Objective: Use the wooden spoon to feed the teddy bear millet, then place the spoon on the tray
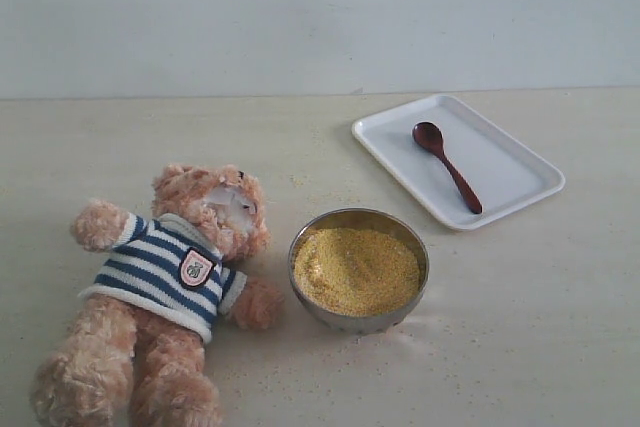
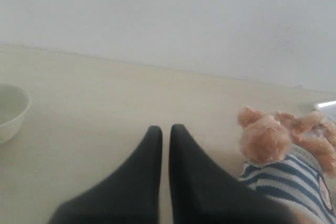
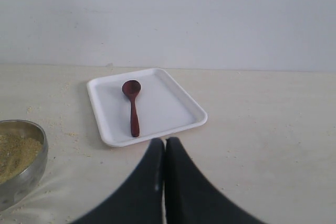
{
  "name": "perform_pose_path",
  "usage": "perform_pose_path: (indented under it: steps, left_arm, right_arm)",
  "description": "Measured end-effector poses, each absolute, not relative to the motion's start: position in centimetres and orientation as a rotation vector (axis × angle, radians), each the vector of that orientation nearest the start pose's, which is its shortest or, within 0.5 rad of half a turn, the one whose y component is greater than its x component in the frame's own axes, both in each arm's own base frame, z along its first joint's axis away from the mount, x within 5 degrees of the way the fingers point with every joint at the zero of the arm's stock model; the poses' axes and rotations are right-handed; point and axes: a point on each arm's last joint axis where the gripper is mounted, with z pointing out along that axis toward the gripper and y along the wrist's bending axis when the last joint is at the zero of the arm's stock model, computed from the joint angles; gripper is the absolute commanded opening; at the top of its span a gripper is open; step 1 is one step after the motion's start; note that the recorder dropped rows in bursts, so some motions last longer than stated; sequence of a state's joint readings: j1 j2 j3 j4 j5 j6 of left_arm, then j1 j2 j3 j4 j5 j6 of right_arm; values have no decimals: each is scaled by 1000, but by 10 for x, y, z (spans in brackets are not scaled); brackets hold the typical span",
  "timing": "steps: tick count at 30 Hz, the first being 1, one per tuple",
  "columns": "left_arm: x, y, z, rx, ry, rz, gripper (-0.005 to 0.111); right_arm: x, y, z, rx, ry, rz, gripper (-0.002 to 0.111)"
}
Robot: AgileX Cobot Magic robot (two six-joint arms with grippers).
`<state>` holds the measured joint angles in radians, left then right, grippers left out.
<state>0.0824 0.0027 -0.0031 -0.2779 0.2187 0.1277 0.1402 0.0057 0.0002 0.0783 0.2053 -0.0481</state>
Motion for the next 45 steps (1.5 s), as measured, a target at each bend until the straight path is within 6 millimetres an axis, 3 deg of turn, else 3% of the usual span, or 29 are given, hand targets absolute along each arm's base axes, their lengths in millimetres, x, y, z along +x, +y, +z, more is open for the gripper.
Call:
perform_pose_path:
  steps: [45]
  left_arm:
    - [56,1,198,-155,1649,-78,5]
  right_arm:
    - [56,9,194,-101,1691,144,0]
